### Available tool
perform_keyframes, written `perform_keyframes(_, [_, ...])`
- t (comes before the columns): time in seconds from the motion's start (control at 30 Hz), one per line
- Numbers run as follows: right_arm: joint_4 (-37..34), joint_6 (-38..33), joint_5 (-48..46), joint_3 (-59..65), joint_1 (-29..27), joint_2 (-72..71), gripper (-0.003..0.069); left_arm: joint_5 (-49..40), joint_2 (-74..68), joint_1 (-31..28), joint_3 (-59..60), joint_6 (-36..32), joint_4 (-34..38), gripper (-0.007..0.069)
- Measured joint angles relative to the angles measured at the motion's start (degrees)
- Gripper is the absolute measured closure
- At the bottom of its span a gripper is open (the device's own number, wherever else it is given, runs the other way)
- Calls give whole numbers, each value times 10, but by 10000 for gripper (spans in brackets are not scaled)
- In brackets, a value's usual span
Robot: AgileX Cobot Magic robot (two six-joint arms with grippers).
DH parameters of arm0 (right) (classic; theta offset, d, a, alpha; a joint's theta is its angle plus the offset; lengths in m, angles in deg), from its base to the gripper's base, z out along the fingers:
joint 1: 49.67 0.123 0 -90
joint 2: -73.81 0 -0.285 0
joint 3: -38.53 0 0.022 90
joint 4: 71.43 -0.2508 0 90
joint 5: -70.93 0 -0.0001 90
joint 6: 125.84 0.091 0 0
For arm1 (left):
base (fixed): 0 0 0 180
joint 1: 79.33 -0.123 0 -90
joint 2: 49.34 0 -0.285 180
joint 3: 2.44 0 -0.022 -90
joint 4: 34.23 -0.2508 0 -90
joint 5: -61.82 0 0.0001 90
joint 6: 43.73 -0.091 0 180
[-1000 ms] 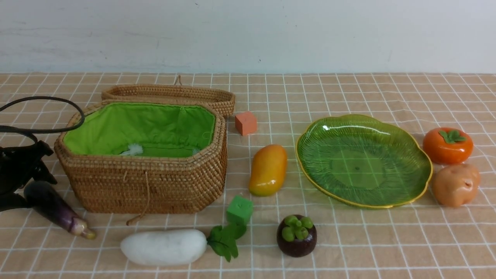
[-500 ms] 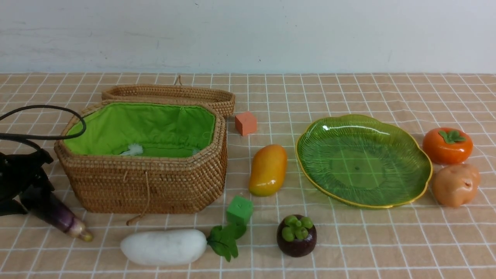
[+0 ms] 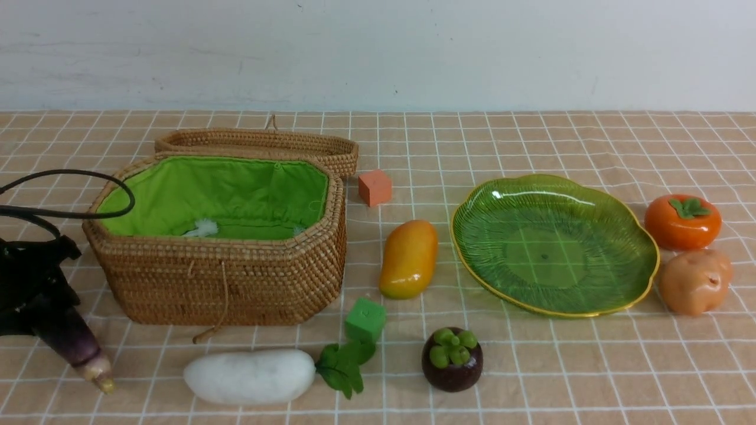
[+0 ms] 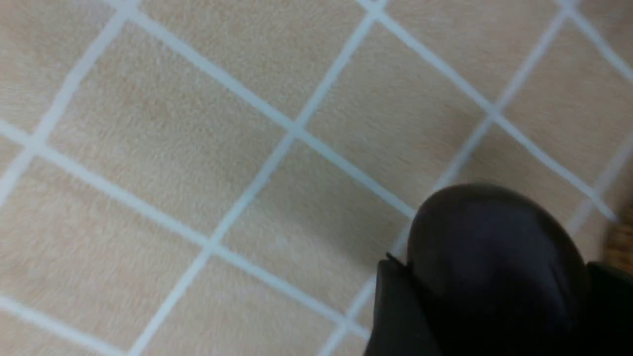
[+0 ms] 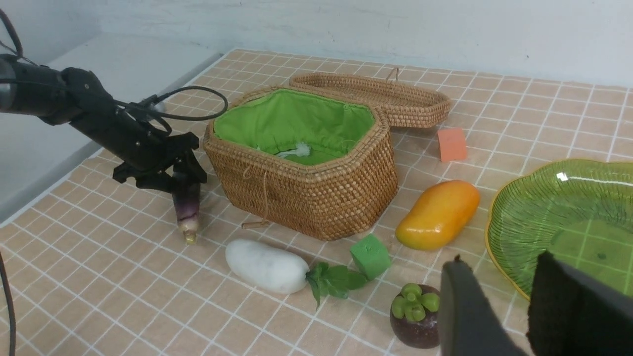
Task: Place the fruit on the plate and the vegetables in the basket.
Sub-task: Use the left arm to grab an eggplant and put it into the left basket
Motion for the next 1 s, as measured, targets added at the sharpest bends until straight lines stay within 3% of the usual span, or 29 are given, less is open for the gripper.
perform_keyframes(0.1, [-1,0,-12,-15,0,1,445,-40,54,2,-16,-27,-8,195])
perform_keyframes(0.2, [0,-2,-35,-44,0,1,445,-75,119,26,-57,-97,-13,195])
perform_keyframes(0.3, [6,-16,-55,-73,0,1,445,-101,160,86,-123,-216,-14,195])
perform_keyframes(0.4, [6,-27,-70,-84,0,1,445,-109,163,184,-184,-374,-34,195])
perform_keyframes(0.53, [9,-29,-107,-85,0,1,445,-94,132,292,-228,-560,-132,195])
perform_keyframes(0.6, [9,-29,-125,-85,0,1,445,-80,111,330,-232,-607,-167,195])
perform_keyframes(0.73, [9,-29,-149,-85,0,1,445,-51,51,371,-233,-632,-223,195])
perform_keyframes(1.0, [7,-29,-161,-85,0,1,445,-46,-12,372,-233,-594,-265,195])
